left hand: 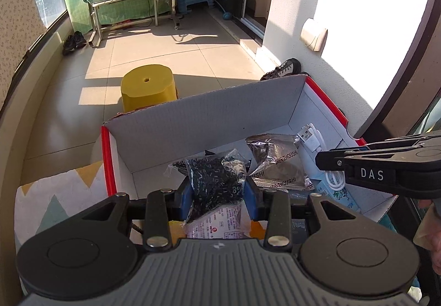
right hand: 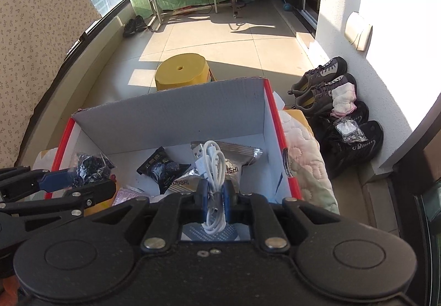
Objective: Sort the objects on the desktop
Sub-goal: 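Lower the cable into the box with the right tool while the left tool releases the bag inside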
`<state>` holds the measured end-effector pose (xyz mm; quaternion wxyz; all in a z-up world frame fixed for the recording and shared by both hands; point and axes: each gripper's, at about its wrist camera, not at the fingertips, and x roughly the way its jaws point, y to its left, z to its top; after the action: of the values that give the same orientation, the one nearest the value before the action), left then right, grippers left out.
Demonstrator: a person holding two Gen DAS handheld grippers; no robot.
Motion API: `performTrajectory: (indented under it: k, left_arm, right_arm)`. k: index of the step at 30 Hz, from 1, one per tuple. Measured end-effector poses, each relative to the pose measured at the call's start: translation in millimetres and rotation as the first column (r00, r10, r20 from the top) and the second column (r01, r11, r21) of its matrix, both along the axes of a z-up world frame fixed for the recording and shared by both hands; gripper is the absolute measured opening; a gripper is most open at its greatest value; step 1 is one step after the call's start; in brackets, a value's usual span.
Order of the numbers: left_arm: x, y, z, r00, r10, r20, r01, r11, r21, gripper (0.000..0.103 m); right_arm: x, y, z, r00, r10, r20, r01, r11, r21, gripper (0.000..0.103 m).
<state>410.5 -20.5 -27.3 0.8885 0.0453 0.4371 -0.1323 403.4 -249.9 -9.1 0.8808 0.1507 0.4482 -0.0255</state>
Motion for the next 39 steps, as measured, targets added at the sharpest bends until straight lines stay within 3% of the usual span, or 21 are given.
performTrajectory:
  k: [20,23,26,29,39]
  left_arm:
    - [25.7,-10.7,-49.4,0.994,0.001,-0.108,0.003,0.999,0.037,0.037]
    - [25.5,-11.5,-47.5,0.995,0.015,-0.102,-0.010,0.999,0.051,0.038]
    - [23.5,-12.0,-45.8,0.995,0.020,-0.098,-0.015,0.998,0.059,0.040]
    - [19.9,-11.1,-43.0,0.996,0.025,-0.090,-0.019,0.998,0.064,0.044]
    - [3.2,-5.7,-15.4,0.998,0.033,-0.047,-0.032,0.999,0.030,0.046]
  right_arm:
    - [14.6,5.1,-45.3,0.996,0.018,-0.087,-0.020,1.000,-0.020,0.011]
    - [14.1,6.1,-46.0,0.995,0.017,-0.099,-0.018,1.000,-0.014,0.022]
    - [11.4,5.9,-45.1,0.995,0.017,-0.101,-0.018,1.000,-0.003,0.023]
    - [8.3,5.5,-42.4,0.995,0.012,-0.097,-0.012,1.000,0.002,0.031]
    - [-4.9,9.5,-17.1,0.998,-0.004,-0.065,0.003,1.000,-0.007,0.033]
